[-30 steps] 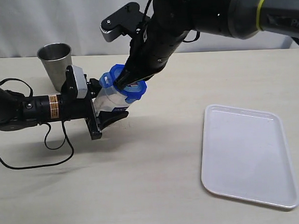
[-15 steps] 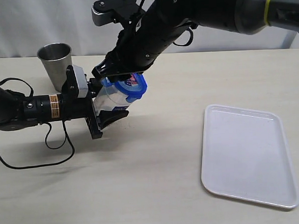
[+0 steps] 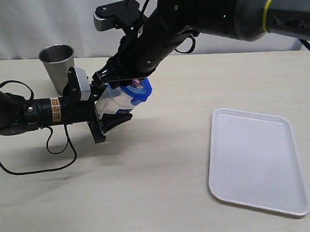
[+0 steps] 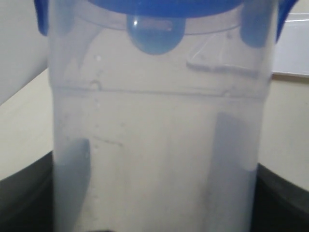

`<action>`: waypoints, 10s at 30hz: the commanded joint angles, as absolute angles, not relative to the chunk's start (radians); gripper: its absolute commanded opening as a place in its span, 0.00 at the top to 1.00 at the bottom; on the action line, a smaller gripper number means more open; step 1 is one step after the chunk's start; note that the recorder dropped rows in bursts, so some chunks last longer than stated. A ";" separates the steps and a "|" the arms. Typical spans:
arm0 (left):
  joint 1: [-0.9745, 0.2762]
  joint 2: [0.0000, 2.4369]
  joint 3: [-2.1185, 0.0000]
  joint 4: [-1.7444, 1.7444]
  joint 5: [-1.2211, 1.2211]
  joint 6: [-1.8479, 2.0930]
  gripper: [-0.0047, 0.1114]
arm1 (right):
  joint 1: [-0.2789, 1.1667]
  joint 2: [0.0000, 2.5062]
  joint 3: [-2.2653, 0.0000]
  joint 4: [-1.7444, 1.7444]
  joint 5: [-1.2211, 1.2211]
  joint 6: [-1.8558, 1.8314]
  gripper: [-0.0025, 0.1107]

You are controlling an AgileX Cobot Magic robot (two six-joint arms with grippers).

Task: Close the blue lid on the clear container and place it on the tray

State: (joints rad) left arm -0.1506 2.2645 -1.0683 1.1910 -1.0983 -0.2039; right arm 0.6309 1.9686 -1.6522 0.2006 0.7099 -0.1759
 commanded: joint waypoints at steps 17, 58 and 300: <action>-0.153 2.252 -1.072 1.191 -1.122 -0.207 0.96 | 0.726 2.069 -1.653 -0.098 0.707 -0.055 0.64; -0.153 2.252 -1.072 1.185 -1.153 -0.202 0.96 | 0.746 2.011 -1.653 -0.274 0.724 -0.014 0.66; -0.653 2.315 -1.481 0.761 -1.105 -0.443 0.96 | -0.492 1.547 -0.905 1.466 1.037 -1.476 0.94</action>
